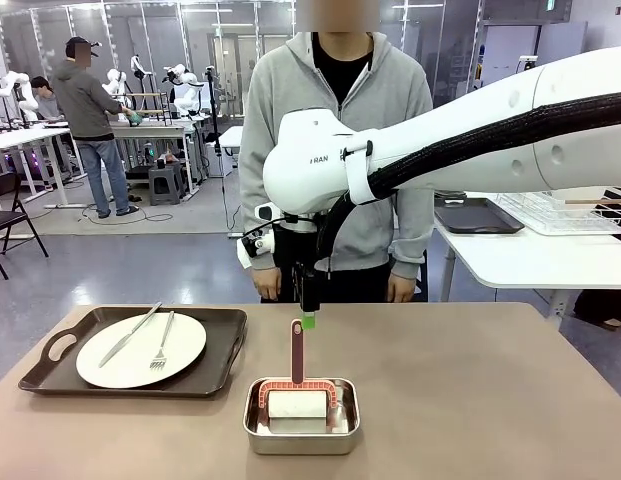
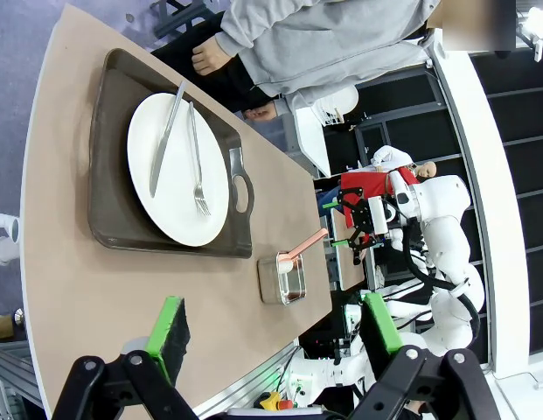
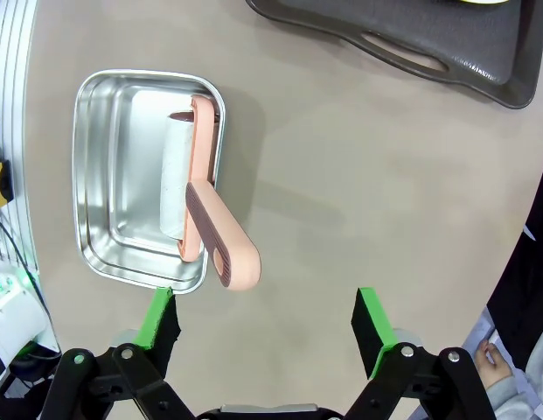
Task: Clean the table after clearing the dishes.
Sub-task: When the right (or left) Handle tray is removed, use the right hand (or left hand) to clean the right (or left) side of the table with the Lint Roller.
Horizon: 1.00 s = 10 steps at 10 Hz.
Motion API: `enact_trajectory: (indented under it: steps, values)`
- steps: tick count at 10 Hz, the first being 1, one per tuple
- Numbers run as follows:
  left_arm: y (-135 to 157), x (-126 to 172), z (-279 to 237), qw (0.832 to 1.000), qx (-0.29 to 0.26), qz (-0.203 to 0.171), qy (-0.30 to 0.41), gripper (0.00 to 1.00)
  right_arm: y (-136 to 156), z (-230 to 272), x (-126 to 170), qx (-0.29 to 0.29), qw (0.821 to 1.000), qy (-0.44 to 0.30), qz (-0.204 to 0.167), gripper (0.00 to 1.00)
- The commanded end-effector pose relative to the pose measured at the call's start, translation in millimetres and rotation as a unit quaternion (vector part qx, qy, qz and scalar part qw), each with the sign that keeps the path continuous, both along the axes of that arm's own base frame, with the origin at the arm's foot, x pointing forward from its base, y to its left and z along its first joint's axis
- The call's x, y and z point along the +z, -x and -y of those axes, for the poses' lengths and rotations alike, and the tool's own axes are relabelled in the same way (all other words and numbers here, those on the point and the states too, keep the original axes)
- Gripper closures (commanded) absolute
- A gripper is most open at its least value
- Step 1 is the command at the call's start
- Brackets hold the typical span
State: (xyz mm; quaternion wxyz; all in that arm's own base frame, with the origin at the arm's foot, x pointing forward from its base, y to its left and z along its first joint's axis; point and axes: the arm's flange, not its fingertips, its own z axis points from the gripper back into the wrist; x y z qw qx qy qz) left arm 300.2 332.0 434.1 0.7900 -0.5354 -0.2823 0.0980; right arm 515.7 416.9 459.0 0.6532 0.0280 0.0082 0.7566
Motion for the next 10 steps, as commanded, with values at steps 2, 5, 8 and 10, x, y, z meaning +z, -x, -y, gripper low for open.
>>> enact_trajectory:
  steps: [2,5,8,10]
  values:
    - [3.8,3.5,-1.7,1.000,-0.006,0.001,-0.002,0.00,0.0,0.0,0.0,0.000,1.000,0.000,0.000,0.00]
    - [3.8,3.5,-1.7,1.000,-0.006,0.001,-0.002,0.00,-7.0,57.6,30.6,-0.170,0.956,-0.180,-0.160,0.00]
    - [3.8,3.5,-1.7,1.000,-0.006,0.001,-0.002,0.00,-5.5,163.2,7.7,-0.329,0.822,-0.343,-0.315,0.00]
    - [3.8,3.5,-1.7,1.000,-0.006,0.001,-0.002,0.00,13.3,249.5,-16.1,-0.377,0.716,-0.421,-0.410,0.00]
